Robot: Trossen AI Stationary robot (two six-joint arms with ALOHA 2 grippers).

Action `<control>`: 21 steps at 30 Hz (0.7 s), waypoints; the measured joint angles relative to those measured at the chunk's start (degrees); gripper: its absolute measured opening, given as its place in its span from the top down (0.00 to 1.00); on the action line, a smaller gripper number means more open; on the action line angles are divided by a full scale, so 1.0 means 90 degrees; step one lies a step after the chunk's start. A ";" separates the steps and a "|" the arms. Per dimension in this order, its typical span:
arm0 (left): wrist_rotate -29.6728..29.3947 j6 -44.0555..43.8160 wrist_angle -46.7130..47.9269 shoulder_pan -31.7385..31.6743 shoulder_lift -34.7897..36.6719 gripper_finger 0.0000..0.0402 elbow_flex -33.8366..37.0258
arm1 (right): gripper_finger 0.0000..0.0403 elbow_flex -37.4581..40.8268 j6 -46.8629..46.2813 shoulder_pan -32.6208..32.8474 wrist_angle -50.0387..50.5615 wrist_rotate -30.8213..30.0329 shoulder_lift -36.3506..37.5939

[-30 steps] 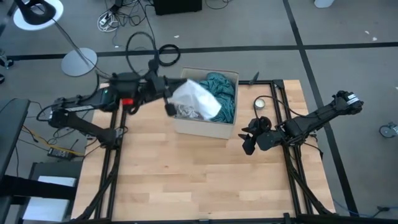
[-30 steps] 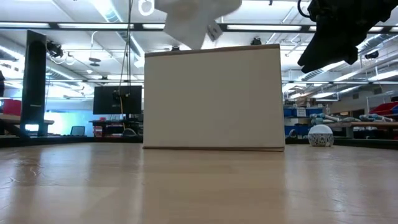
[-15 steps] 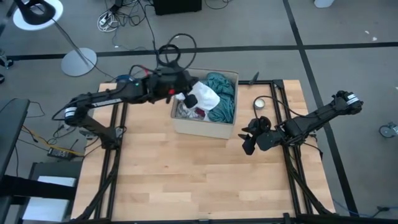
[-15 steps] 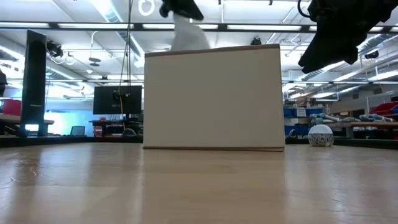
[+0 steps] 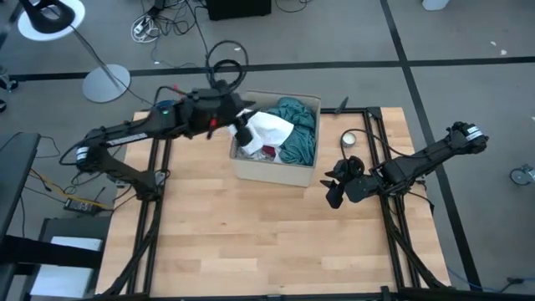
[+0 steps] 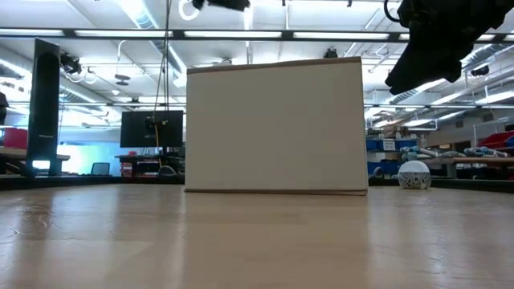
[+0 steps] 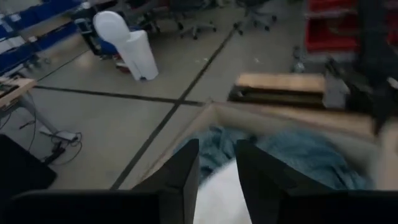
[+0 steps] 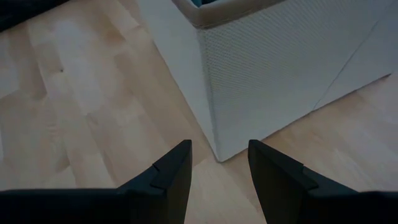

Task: Sort clothes
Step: Put the white shorts into the bin

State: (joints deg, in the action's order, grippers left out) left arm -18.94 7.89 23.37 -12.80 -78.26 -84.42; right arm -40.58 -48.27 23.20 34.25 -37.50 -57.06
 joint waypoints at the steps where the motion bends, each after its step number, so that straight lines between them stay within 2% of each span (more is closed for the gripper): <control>1: -0.0008 0.0096 0.0249 0.0086 0.0147 0.72 0.0000 | 0.60 0.0000 0.0022 0.0000 -0.0001 0.0001 0.0000; 5: -0.0339 0.0036 0.1392 0.0456 0.0745 0.72 0.0000 | 0.60 0.0000 0.0058 0.0007 -0.0055 0.0031 0.0000; 7: -0.0385 -0.0334 0.2132 0.0562 0.1029 0.72 0.0010 | 0.60 0.0000 0.0105 0.0007 -0.0140 0.0195 0.0004; 10: -0.0387 -0.0890 0.2709 0.0748 0.1607 0.72 0.0590 | 0.60 0.0000 0.0314 0.0007 -0.0386 0.0514 0.0019; 14: -0.0343 -0.1359 0.2074 0.1119 0.2665 0.72 0.2109 | 0.60 -0.0003 0.0690 0.0007 -0.1015 0.0646 0.0039; 21: -0.0230 -0.2204 -0.0204 0.1804 0.4276 0.73 0.5001 | 0.61 -0.0339 0.1910 -0.0136 -0.2289 0.0633 0.0005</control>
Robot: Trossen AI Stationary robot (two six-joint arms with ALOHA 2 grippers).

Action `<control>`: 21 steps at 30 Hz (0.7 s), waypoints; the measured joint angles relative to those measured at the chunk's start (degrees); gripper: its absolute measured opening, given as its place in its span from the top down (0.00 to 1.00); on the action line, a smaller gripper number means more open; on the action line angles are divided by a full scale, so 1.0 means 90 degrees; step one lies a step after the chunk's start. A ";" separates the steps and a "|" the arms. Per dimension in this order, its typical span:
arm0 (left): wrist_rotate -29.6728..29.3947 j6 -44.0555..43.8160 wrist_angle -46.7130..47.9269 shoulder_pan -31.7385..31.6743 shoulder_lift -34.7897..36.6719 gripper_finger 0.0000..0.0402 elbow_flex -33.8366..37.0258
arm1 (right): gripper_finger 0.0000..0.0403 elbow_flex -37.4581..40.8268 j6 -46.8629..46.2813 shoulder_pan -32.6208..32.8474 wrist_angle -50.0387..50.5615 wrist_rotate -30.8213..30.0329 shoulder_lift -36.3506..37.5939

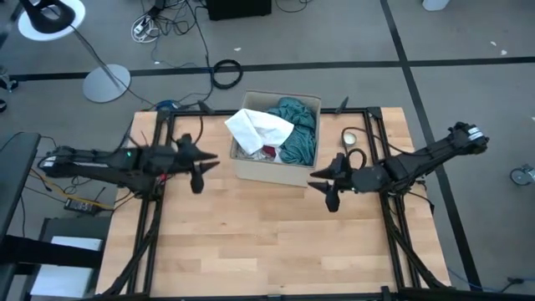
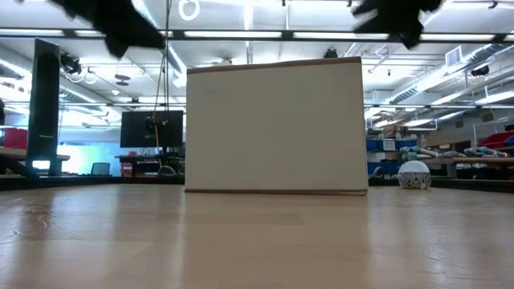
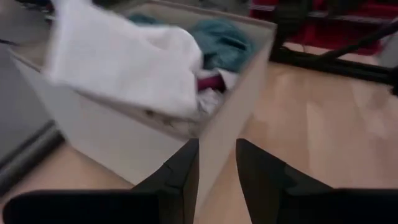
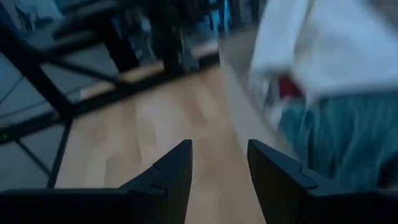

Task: Sort clothes
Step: Put the white shorts into the bin

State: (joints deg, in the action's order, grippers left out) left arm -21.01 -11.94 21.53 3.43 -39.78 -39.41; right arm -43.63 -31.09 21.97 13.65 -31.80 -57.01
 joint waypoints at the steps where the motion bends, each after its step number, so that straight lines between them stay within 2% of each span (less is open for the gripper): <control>1: 0.0022 -0.0103 -0.0270 0.0074 0.0131 0.73 0.0337 | 0.61 -0.0096 0.0233 -0.0067 -0.0170 -0.0002 -0.0003; 7: 0.0023 -0.0670 -0.2431 0.0461 0.0321 0.73 0.2160 | 0.61 -0.0707 0.1766 -0.0701 -0.0958 -0.0001 -0.0166; 13: 0.0011 -0.1197 -0.4884 0.0861 0.0170 0.73 0.3564 | 0.61 -0.1633 0.2550 -0.1533 -0.1055 0.0505 -0.1127; 16: -0.0141 -0.1356 -0.5428 0.1046 0.0164 0.73 0.3945 | 0.61 -0.2283 0.2844 -0.1919 -0.1042 0.0691 -0.1872; 21: -0.0264 -0.1368 -0.5424 0.1204 0.0156 0.73 0.4084 | 0.61 -0.3595 0.3344 -0.2577 -0.1042 0.0767 -0.3168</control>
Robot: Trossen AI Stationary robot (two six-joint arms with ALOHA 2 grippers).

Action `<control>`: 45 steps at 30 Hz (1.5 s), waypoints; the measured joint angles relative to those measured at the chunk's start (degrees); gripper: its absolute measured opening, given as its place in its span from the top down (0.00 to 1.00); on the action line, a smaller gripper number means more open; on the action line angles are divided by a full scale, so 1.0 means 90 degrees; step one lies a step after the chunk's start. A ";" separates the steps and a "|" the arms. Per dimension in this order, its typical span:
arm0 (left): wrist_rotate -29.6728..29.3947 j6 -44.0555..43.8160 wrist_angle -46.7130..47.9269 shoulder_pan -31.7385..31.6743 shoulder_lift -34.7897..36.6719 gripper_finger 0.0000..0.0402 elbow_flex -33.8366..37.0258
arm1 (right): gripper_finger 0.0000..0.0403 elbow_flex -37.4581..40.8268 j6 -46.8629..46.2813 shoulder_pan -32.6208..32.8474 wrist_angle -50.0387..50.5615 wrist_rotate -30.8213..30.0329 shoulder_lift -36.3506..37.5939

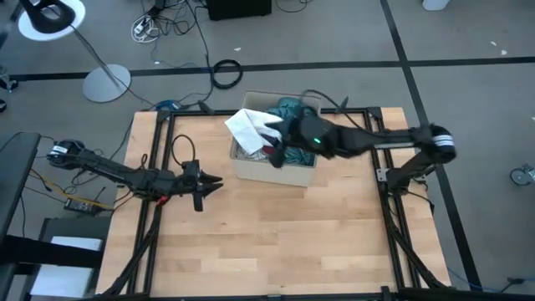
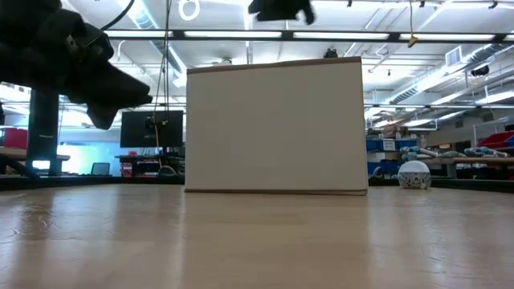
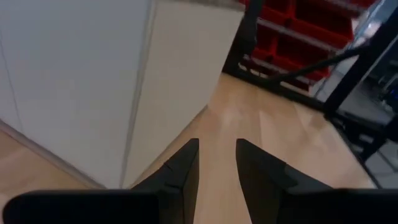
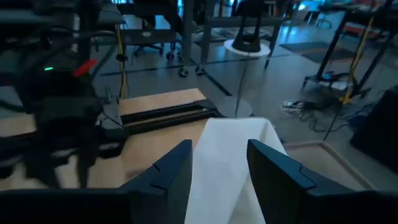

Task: Sort clothes
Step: Put the white shorts into the bin, then return to Home Position

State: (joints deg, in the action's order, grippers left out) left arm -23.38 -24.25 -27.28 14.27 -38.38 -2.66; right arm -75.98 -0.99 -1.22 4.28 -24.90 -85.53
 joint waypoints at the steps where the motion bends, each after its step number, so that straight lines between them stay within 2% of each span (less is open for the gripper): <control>1: 0.0006 0.0023 0.0067 0.0030 -0.0004 0.73 0.0000 | 0.61 -0.0244 0.0023 -0.0140 0.0040 0.0115 -0.0228; 6: 0.0006 0.0153 0.0170 0.0132 -0.0007 0.73 0.0000 | 0.63 -0.1250 -0.0509 -0.0888 0.0684 0.0845 -0.1257; 11: 0.0006 0.0318 0.0172 0.0133 -0.0010 0.73 0.0000 | 0.65 -0.1737 -0.1460 -0.1530 0.1804 0.1524 -0.2045; 16: 0.0003 0.0334 0.0240 0.0131 -0.0012 0.73 0.0000 | 0.67 -0.1784 -0.2150 -0.1984 0.3229 0.1633 -0.2559; 22: 0.0003 0.0333 0.0362 0.0130 -0.0029 0.73 0.0000 | 0.70 -0.1808 -0.2082 -0.2224 0.4203 0.1635 -0.2857; 28: 0.0003 0.0333 0.0359 0.0130 -0.0029 0.73 0.0000 | 0.70 -0.1758 -0.1815 -0.2167 0.4131 0.1682 -0.2401; 33: 0.0003 0.0415 0.0359 0.0130 -0.0029 0.73 0.0000 | 0.70 -0.1763 -0.1813 -0.1993 0.4175 0.1841 -0.1613; 40: 0.0002 0.1142 0.0350 0.0130 -0.0029 0.73 0.0000 | 0.69 -0.1763 -0.1696 -0.1630 0.4282 0.1966 -0.0483; 45: -0.0174 0.1174 0.0240 0.0125 -0.0025 0.73 0.0000 | 0.70 -0.1768 -0.1669 -0.1325 0.4907 0.1965 0.0267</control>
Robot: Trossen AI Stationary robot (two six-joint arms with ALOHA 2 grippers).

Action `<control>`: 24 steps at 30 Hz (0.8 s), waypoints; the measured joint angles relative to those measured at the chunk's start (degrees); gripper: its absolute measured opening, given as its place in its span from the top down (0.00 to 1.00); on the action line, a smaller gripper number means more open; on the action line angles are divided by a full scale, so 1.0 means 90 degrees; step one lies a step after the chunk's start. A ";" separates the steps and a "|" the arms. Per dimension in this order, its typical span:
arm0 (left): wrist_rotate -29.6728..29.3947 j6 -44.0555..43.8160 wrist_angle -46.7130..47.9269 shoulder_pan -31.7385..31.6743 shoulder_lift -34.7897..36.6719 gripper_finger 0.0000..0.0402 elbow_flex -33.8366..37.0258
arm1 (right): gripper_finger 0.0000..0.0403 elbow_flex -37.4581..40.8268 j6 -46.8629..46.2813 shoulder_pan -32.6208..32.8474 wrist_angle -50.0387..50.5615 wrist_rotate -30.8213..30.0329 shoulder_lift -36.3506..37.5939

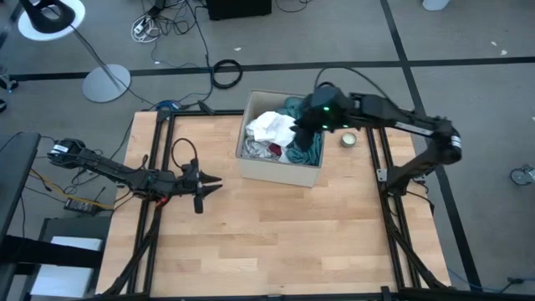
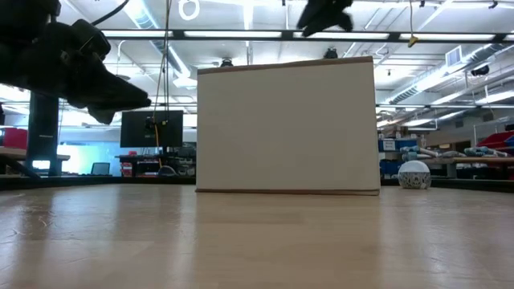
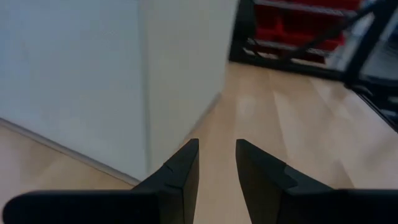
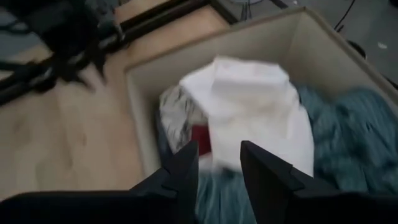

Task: Sort clothes
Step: Return to Home Position

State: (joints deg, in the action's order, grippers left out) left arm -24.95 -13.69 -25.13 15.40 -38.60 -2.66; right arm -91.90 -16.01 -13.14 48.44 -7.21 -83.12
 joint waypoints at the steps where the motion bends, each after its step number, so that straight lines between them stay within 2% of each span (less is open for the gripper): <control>1: -0.0139 0.0015 -0.0074 0.0000 0.0004 0.73 0.0000 | 0.70 0.0000 -0.0010 0.0059 0.0205 -0.0001 0.0136; 5: -0.0600 0.0338 -0.0159 -0.0009 0.0110 0.73 0.0000 | 0.69 0.0000 -0.0179 0.0270 0.0990 -0.0001 0.0649; 7: -0.0569 0.0445 -0.0018 -0.0116 0.0227 0.73 0.0000 | 0.70 -0.0005 -0.0543 0.0419 0.1404 0.0025 0.0867; 10: -0.0059 0.0480 0.0120 -0.0468 0.0408 0.73 0.0000 | 0.70 -0.0005 -0.0750 0.0694 0.1912 0.0266 0.1104; 13: 0.0754 0.0666 0.0173 -0.0941 0.0620 0.73 0.0000 | 0.69 -0.0005 -0.0750 0.1008 0.2042 0.0331 0.1244; 16: 0.1248 0.0838 0.0249 -0.1405 0.0954 0.73 0.0000 | 0.70 -0.0005 -0.0724 0.1277 0.2052 0.0328 0.1308; 20: 0.1482 0.0868 0.0952 -0.1816 0.1642 0.73 0.0000 | 0.69 0.0118 -0.0664 0.1527 0.1993 0.0119 0.1402; 24: 0.1537 0.0844 0.1664 -0.1911 0.2548 0.73 0.0000 | 0.69 0.0578 -0.0656 0.1613 0.1898 0.0040 0.1675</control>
State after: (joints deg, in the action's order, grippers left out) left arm -11.12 -6.09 -10.15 -1.80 -15.67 -2.66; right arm -86.69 -21.91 1.37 65.52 -6.85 -68.05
